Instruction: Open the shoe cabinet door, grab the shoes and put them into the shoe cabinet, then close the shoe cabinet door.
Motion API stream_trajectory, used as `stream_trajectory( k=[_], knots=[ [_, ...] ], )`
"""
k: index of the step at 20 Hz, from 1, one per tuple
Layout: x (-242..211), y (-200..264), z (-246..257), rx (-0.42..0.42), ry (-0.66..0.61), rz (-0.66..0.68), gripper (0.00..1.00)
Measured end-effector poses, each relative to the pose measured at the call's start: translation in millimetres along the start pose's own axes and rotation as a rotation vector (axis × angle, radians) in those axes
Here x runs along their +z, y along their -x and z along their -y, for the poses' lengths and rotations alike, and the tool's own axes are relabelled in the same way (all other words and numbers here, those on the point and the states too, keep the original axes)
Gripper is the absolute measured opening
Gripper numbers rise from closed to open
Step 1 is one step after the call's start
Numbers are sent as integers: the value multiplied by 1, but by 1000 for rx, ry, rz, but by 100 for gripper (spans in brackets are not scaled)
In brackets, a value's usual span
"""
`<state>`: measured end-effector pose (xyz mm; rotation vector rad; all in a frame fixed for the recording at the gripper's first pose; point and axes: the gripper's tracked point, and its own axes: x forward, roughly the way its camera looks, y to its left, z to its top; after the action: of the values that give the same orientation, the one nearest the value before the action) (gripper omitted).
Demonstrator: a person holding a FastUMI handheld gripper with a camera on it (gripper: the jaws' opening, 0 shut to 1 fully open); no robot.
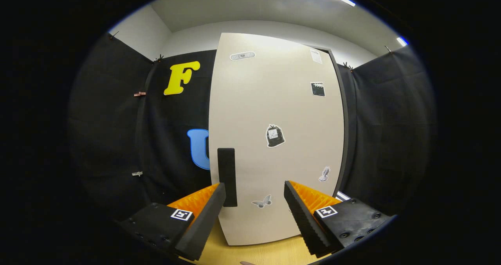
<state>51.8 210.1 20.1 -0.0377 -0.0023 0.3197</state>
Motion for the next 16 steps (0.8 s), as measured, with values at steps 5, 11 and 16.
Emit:
stream_trajectory(
  k=[5,11,16],
  knots=[
    [0,-1,17,-33,-10,-2,98],
    [2,-3,32,-54,-14,7,98],
    [6,-3,35,-45,-22,23,98]
  ],
)
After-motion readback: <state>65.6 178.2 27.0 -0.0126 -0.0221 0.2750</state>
